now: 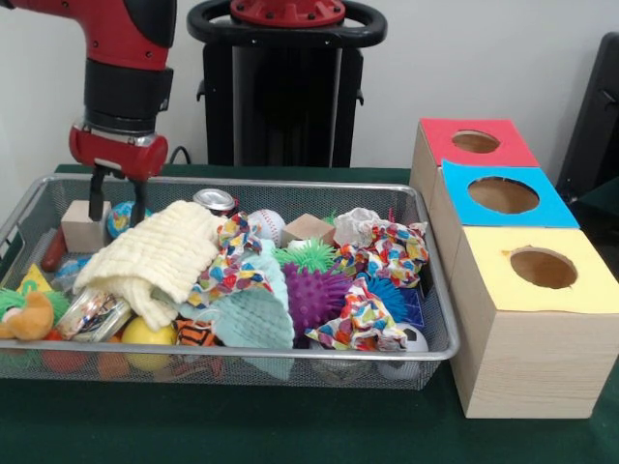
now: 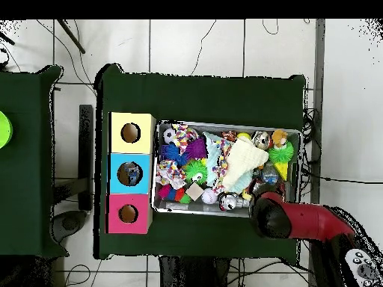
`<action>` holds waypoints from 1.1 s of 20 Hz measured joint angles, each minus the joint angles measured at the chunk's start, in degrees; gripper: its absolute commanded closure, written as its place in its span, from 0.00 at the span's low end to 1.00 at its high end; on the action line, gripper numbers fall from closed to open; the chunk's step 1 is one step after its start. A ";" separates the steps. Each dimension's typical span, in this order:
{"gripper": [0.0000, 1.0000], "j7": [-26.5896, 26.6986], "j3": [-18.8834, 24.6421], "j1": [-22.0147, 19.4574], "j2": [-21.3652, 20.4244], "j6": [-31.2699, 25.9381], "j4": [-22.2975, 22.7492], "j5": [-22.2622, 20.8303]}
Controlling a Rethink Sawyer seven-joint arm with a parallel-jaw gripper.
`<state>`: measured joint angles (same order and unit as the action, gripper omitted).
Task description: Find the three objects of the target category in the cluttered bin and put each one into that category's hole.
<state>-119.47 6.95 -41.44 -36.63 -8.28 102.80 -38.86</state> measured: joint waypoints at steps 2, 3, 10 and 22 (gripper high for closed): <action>0.00 0.00 0.39 -0.30 -0.94 -0.25 0.47 -0.01; 0.00 0.00 0.59 -0.44 -1.42 -0.32 0.70 -0.01; 0.00 0.00 1.00 -0.50 -2.19 -0.32 0.99 -0.01; 0.00 0.00 1.07 0.54 1.43 -0.32 0.98 -0.01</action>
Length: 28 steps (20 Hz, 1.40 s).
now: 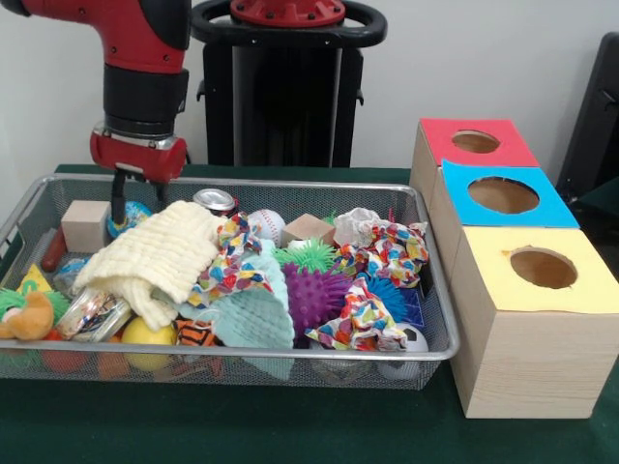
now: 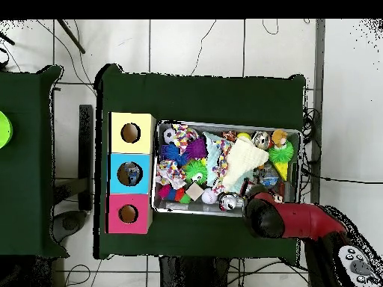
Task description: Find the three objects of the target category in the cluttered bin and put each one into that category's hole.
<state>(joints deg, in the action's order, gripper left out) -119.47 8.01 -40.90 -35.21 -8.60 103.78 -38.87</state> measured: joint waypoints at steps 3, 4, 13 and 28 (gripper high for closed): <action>0.00 0.00 0.55 -0.62 1.24 0.00 -0.02 -0.42; 0.00 0.00 1.26 -1.50 2.02 0.00 -0.06 -0.87; 0.00 0.00 4.68 -7.63 6.66 0.04 -1.17 -3.40; 0.00 0.00 8.93 -10.61 8.29 -0.01 -2.50 -5.68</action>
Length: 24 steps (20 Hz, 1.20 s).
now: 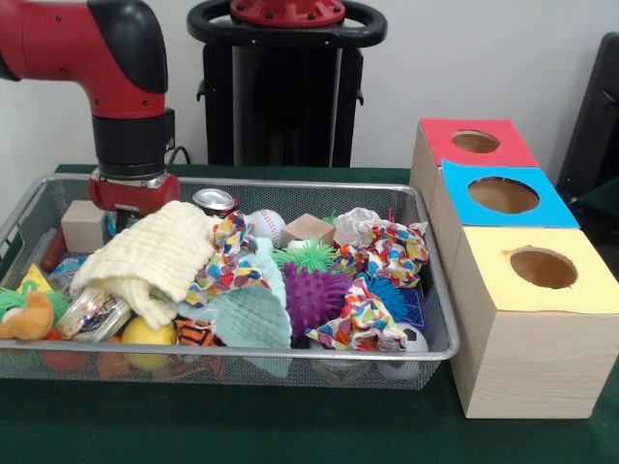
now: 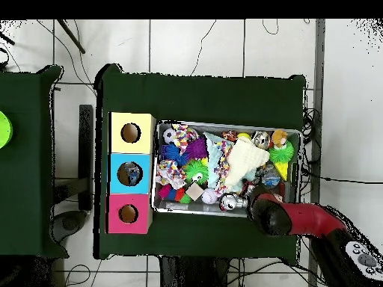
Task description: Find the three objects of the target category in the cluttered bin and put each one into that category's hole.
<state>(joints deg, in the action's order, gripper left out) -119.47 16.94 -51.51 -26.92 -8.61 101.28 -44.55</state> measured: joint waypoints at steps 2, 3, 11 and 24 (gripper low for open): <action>0.00 0.00 0.16 -0.05 -0.01 -0.01 0.00 0.00; 0.00 0.00 0.19 -0.06 0.00 -0.01 0.00 0.00; 0.00 0.00 0.36 -0.06 -1.64 -0.91 0.04 -0.01; 0.00 0.00 4.13 -1.32 -5.72 -4.55 0.07 -0.02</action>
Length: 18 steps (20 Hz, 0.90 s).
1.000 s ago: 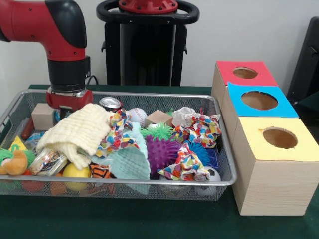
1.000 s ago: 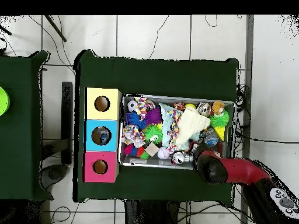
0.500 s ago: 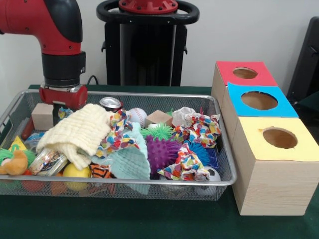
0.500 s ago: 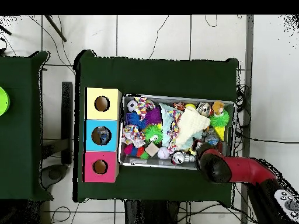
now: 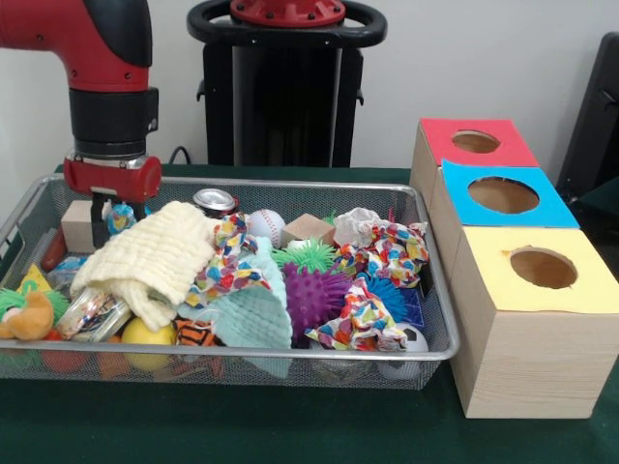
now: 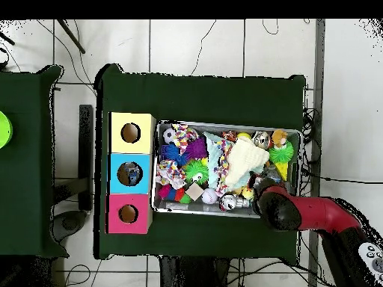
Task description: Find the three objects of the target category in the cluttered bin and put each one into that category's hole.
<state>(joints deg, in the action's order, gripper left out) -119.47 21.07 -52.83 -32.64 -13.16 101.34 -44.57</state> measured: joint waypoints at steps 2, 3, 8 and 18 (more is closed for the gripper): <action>0.00 0.00 0.60 -0.43 0.01 -0.28 0.01 -0.01; 0.00 0.00 0.81 -0.60 0.04 -0.33 0.00 -0.01; 0.00 0.00 2.13 -1.77 0.64 -0.35 -0.02 -0.01; 0.00 0.05 4.43 -4.43 1.96 -0.63 -0.03 -0.02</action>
<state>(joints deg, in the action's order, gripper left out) -119.42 25.50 -57.26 -30.68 -13.79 101.31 -44.59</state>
